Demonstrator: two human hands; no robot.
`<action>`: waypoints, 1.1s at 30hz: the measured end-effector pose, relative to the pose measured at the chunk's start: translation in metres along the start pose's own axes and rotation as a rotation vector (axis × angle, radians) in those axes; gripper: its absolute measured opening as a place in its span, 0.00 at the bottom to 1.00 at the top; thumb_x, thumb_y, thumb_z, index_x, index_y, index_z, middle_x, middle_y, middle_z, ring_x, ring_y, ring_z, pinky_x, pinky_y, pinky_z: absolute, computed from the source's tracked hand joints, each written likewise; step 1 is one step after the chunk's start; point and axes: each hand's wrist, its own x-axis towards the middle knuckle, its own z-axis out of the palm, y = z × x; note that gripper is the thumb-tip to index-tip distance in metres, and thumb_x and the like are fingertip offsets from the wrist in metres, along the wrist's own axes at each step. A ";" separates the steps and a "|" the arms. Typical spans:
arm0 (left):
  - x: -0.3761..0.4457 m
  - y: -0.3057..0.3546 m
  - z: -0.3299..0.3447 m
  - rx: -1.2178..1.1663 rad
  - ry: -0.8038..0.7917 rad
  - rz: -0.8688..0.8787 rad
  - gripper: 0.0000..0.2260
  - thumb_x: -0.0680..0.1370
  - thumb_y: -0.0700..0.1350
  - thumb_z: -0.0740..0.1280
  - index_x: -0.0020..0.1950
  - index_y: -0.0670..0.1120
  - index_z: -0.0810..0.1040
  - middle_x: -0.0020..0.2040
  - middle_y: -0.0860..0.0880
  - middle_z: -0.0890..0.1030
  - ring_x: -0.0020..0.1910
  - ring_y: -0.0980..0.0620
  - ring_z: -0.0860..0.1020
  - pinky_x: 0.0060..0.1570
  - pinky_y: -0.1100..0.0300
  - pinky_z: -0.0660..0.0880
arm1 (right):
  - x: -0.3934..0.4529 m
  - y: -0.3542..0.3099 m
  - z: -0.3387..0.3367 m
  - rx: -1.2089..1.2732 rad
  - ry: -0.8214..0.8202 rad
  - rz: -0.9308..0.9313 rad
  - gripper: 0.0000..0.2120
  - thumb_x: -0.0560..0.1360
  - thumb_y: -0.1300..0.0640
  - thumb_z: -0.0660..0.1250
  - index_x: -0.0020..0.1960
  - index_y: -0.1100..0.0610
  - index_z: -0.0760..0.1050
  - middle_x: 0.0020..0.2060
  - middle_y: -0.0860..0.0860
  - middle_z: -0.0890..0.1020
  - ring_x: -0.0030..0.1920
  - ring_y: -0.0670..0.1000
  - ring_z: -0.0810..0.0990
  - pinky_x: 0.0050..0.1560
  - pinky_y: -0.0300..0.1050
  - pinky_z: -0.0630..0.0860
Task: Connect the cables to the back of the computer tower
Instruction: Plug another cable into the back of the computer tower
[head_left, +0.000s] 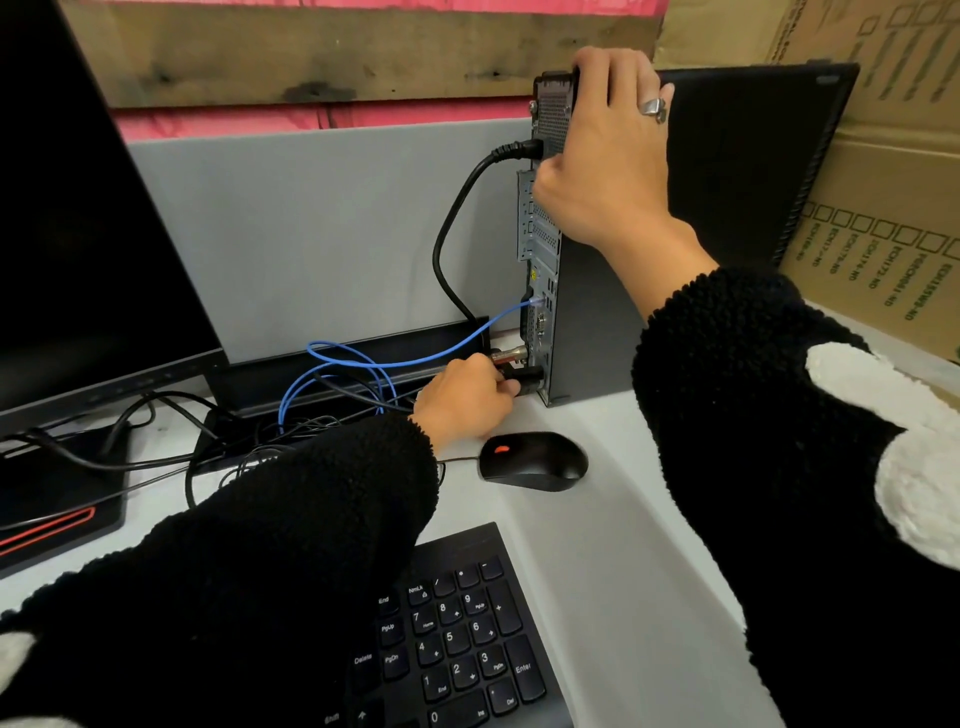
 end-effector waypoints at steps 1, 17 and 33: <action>0.002 0.002 0.000 -0.085 -0.054 -0.035 0.15 0.82 0.54 0.63 0.43 0.48 0.83 0.30 0.48 0.83 0.35 0.51 0.83 0.50 0.53 0.79 | 0.000 0.000 0.000 -0.003 -0.004 0.003 0.29 0.71 0.59 0.65 0.72 0.58 0.67 0.70 0.55 0.70 0.75 0.58 0.65 0.81 0.62 0.53; 0.004 0.011 -0.009 -0.201 -0.134 -0.112 0.15 0.84 0.49 0.62 0.43 0.46 0.83 0.26 0.47 0.80 0.24 0.58 0.77 0.36 0.60 0.75 | 0.001 -0.001 0.004 0.001 0.014 0.009 0.30 0.70 0.60 0.64 0.72 0.58 0.67 0.69 0.55 0.70 0.75 0.58 0.65 0.80 0.62 0.51; -0.008 0.012 -0.024 -0.087 0.090 -0.031 0.08 0.68 0.54 0.81 0.43 0.54 0.89 0.36 0.57 0.85 0.43 0.54 0.84 0.49 0.57 0.79 | 0.000 0.000 0.001 0.004 0.012 -0.001 0.29 0.70 0.60 0.65 0.72 0.58 0.68 0.69 0.55 0.71 0.75 0.58 0.65 0.80 0.61 0.52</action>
